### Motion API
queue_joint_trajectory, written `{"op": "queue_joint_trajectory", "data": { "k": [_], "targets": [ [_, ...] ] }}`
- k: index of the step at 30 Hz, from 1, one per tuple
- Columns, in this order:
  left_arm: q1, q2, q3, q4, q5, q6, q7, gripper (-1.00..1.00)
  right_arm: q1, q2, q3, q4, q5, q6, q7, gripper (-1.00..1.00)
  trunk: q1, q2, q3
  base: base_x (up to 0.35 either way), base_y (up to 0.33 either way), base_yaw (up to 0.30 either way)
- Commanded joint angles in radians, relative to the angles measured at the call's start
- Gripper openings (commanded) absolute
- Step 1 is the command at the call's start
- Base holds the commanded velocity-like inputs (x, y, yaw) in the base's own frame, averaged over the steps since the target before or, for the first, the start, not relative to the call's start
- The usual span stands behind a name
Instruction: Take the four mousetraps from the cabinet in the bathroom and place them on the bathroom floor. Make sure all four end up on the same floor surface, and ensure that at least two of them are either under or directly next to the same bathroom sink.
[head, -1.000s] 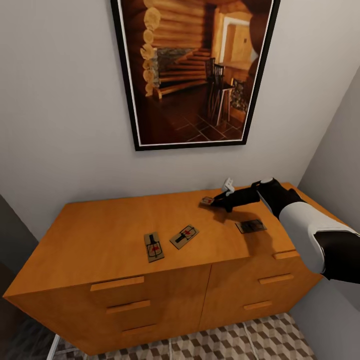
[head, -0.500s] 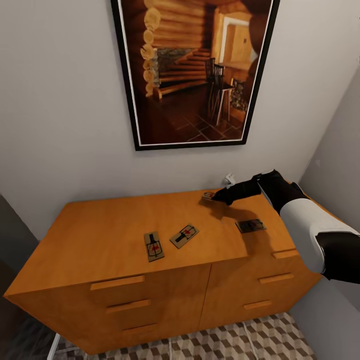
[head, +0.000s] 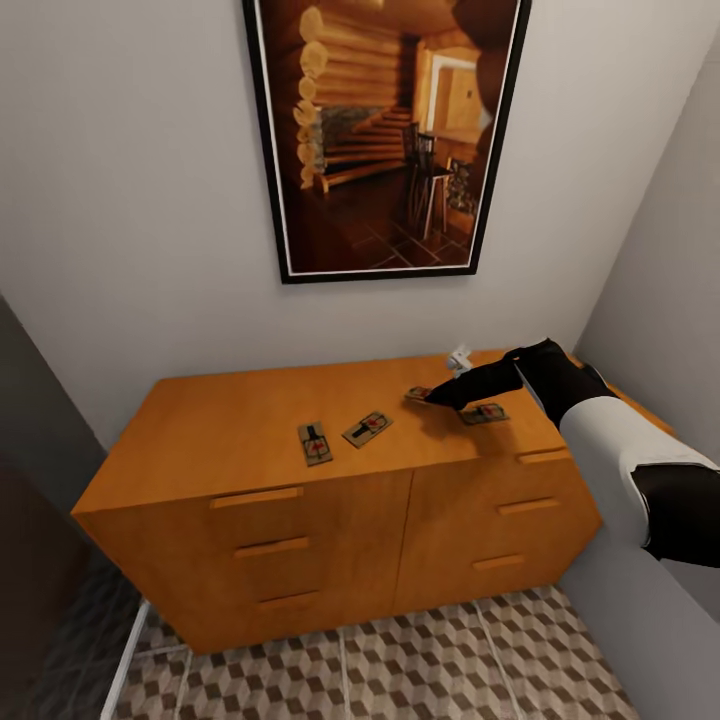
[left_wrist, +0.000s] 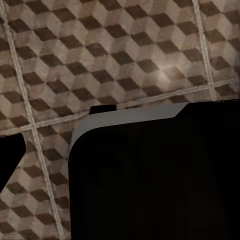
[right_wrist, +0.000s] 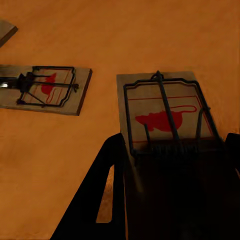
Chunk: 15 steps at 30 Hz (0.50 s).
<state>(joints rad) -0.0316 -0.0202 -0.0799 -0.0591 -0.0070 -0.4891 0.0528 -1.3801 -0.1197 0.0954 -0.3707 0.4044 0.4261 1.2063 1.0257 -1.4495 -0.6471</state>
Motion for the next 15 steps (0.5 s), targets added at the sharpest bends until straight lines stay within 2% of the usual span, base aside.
{"op": "queue_joint_trajectory", "data": {
  "k": [1, 15],
  "targets": [
    [-0.001, 0.0, -0.008, 0.001, -0.001, -0.003, 0.006, 1.0, 0.0, 0.0, 0.003, -0.002, -0.001, 0.014, 0.004, -1.0, -0.001, 0.0, -0.001, -0.336, 0.0, 0.0],
    [-0.001, 0.0, -0.008, 0.001, -0.001, -0.003, 0.006, 1.0, 0.0, -0.001, 0.004, -0.002, -0.001, 0.02, 0.004, -1.0, -0.001, 0.0, -0.001, -0.337, 0.0, 0.0]
  ]
}}
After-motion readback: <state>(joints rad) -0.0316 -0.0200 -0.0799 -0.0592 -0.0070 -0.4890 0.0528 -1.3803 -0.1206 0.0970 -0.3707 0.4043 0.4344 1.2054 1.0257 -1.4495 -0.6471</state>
